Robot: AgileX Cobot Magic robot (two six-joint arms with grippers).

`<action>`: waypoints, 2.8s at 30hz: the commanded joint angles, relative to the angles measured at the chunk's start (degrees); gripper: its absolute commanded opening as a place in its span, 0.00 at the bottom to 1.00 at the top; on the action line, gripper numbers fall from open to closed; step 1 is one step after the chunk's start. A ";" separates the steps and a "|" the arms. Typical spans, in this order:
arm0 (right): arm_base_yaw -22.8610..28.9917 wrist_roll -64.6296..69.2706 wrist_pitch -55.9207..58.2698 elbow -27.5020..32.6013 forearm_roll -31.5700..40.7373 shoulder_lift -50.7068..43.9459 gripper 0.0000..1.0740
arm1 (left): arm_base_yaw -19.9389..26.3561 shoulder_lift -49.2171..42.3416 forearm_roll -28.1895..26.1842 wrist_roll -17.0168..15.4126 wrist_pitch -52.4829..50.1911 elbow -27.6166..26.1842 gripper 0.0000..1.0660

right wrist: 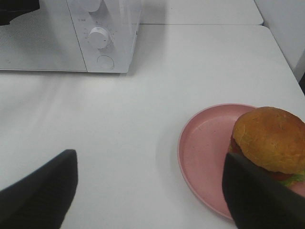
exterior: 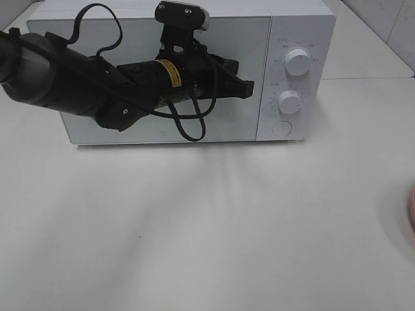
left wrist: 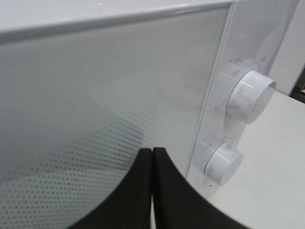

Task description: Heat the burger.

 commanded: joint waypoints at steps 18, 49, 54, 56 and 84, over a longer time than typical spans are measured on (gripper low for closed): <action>-0.06 0.40 0.06 0.06 -0.29 -1.66 0.71 | -8.59 -10.03 -2.23 1.09 21.37 -0.46 0.94; -0.06 0.34 0.06 0.06 -0.29 -1.66 0.71 | -10.77 -26.47 -5.44 -2.18 88.87 -0.46 0.94; -0.06 0.40 0.06 0.06 -0.29 -1.66 0.71 | -7.51 -29.39 -3.44 -2.52 93.22 -0.46 0.94; -0.06 0.40 0.06 0.06 -0.29 -1.66 0.71 | -5.21 -30.83 -3.72 -1.78 93.97 -0.46 0.94; -0.06 0.40 0.06 0.06 -0.29 -1.66 0.71 | 31.86 -70.36 -20.34 15.53 91.21 32.43 0.94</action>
